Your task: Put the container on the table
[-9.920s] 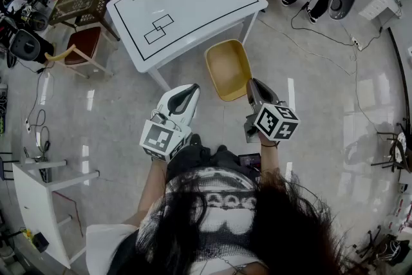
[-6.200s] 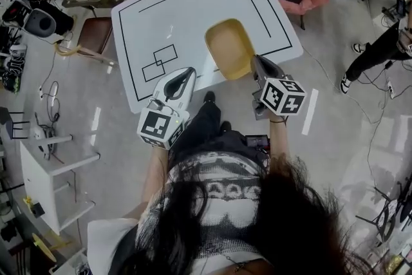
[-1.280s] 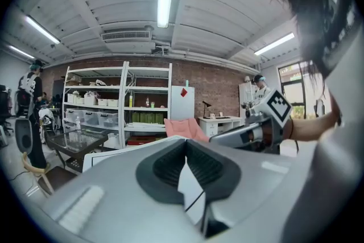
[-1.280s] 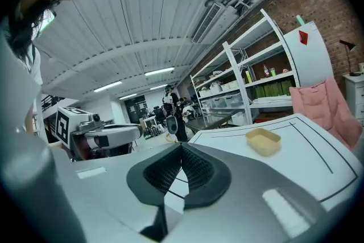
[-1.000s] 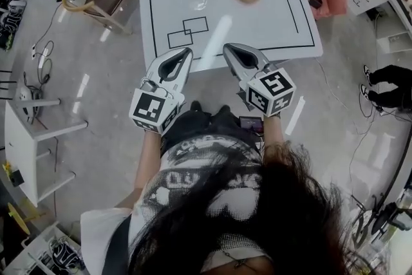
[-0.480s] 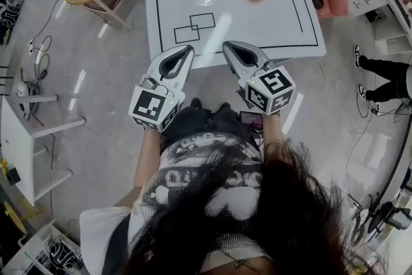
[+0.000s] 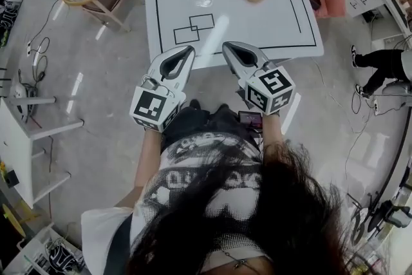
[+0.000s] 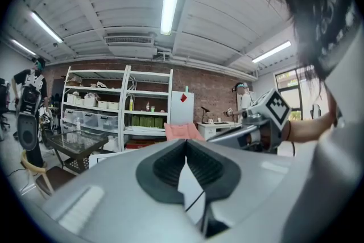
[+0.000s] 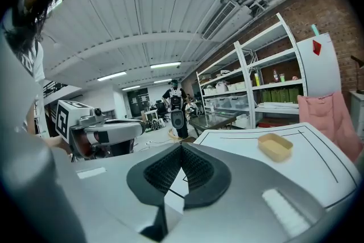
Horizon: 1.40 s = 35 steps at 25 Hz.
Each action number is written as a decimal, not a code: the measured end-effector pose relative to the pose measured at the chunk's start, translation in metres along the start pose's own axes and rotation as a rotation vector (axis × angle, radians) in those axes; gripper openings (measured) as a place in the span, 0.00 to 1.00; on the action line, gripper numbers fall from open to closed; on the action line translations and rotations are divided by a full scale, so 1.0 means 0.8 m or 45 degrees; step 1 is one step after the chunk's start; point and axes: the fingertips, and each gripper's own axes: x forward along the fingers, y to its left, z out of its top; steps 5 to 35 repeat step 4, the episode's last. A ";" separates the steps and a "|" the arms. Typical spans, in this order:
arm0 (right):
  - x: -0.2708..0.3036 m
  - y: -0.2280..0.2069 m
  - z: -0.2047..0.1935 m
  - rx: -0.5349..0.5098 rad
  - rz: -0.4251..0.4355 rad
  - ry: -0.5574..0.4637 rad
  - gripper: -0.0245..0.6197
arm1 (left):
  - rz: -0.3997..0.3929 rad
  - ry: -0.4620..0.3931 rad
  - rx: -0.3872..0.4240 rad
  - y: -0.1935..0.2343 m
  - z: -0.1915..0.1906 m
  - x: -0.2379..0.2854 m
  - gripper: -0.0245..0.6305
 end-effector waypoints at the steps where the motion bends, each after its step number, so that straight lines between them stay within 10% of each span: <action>1: 0.000 0.000 0.000 -0.001 -0.001 0.001 0.05 | -0.002 -0.002 0.001 0.000 0.001 0.000 0.04; 35: 0.000 0.001 0.001 -0.001 -0.004 0.004 0.05 | -0.007 -0.008 0.002 0.000 0.003 -0.001 0.04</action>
